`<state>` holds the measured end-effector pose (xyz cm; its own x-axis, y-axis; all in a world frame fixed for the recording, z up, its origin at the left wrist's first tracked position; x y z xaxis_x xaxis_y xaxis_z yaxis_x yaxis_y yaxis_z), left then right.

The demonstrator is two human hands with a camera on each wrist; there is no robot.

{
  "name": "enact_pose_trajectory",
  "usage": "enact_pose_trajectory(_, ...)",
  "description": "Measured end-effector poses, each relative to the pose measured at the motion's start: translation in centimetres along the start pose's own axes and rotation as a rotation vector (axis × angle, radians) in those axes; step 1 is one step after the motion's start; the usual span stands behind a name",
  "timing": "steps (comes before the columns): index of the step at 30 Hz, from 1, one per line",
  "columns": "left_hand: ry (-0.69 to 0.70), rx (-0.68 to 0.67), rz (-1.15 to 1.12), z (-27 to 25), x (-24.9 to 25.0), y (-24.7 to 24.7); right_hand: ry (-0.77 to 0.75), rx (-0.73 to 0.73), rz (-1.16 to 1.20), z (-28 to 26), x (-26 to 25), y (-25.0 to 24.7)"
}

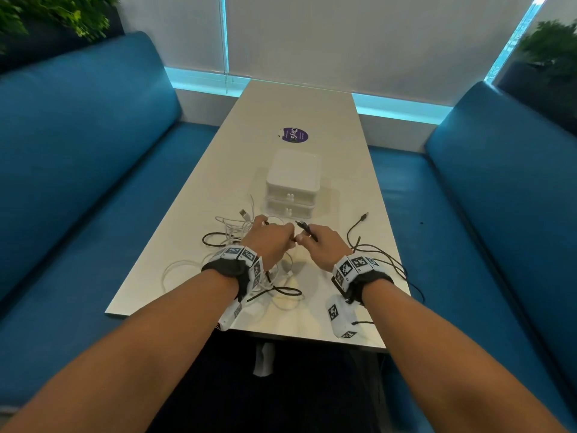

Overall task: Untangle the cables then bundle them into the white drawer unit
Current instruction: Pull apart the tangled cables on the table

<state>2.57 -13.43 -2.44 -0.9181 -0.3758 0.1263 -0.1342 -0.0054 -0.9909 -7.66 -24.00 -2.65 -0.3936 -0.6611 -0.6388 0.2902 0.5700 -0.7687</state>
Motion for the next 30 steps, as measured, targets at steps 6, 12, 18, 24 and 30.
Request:
enact_pose_trajectory(6,-0.019,-0.039,0.159,0.2,-0.6,0.3,0.034,0.004,-0.028,0.0,1.1,-1.0)
enact_pose_trajectory(12,-0.051,0.069,-0.005,-0.1,-0.4,0.8,0.113,0.077,0.126,0.4,1.3,-0.2)
enact_pose_trajectory(18,-0.002,0.091,-0.119,-0.1,-0.1,1.1,0.111,0.061,0.229,0.7,1.3,0.6)
enact_pose_trajectory(24,-0.038,0.159,-0.188,0.3,0.1,1.4,0.182,0.156,0.216,0.0,1.5,0.2)
enact_pose_trajectory(30,-0.138,0.169,-0.204,0.5,-1.0,1.7,0.265,0.045,0.152,-0.1,2.3,0.8)
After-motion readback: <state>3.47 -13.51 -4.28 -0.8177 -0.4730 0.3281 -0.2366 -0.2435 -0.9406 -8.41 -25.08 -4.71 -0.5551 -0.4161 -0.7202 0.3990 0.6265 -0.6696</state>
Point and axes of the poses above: each hand's wrist, its own z-axis towards the middle knuckle, its own y-axis out of the palm, x = y × z, the point moved 4 cm from there along z, towards the middle knuckle, and after that the axes turned 1 degree about -y, right-handed, at the moved point
